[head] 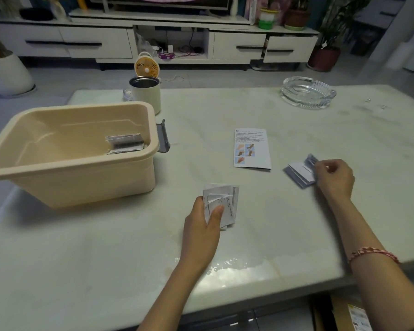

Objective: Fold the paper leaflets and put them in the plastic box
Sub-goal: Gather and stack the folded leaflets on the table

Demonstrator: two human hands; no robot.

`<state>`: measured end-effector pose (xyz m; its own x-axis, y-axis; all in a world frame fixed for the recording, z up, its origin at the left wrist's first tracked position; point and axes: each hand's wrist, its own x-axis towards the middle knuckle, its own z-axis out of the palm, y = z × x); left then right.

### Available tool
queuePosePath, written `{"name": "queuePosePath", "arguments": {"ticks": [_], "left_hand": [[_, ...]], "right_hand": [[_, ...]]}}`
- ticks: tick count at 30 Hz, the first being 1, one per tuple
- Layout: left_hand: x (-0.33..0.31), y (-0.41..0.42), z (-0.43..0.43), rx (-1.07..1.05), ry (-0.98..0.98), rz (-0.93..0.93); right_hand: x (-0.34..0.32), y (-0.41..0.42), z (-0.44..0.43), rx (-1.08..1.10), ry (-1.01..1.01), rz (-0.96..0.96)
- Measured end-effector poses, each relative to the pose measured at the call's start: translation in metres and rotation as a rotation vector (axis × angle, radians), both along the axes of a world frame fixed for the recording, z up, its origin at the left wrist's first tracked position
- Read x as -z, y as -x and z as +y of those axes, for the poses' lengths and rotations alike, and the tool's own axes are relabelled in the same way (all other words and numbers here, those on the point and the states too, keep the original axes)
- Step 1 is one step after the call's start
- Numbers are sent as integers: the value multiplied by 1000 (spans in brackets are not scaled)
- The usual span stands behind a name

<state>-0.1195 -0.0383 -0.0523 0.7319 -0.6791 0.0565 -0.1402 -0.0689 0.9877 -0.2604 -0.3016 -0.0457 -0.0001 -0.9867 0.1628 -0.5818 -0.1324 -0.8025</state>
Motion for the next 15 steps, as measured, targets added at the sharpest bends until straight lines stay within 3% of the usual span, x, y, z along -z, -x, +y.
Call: {"name": "queuePosePath", "arguments": {"ticks": [9,15], "left_hand": [[3,-1,-1,-63,30,53],[2,-5,-3,-179,49,106]], "right_hand": [[-26,8,19,155,136,-320],[-24,-36,128,-268,57,-392]]}}
